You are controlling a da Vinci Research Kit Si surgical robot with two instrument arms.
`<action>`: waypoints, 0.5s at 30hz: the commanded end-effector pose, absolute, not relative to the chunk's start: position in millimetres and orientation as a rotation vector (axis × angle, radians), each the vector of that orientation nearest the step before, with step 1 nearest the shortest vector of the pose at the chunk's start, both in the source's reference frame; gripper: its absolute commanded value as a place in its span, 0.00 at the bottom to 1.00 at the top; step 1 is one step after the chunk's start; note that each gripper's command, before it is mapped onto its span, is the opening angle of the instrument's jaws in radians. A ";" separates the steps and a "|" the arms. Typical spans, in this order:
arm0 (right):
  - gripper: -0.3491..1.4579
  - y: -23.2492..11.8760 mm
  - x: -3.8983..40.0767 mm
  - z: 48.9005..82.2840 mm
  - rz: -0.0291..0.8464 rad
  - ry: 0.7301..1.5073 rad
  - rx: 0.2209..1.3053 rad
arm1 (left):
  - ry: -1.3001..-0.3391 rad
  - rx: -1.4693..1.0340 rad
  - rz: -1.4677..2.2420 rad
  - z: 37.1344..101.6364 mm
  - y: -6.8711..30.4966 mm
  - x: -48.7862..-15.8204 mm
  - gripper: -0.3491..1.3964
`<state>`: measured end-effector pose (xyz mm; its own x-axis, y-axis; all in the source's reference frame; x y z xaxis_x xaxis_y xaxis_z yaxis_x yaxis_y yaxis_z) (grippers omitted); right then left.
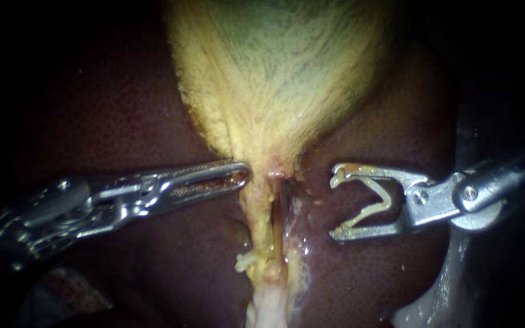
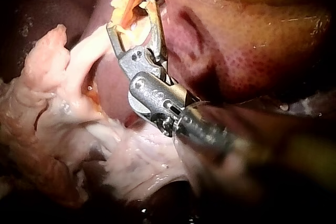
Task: Clipping second clip left tube
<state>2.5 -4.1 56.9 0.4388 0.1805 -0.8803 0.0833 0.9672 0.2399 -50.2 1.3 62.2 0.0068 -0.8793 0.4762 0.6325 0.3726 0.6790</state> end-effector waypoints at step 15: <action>0.52 -11.4 10.9 63.4 0.128 1.125 0.392 | -0.994 0.299 -1.229 59.0 0.6 -43.6 0.00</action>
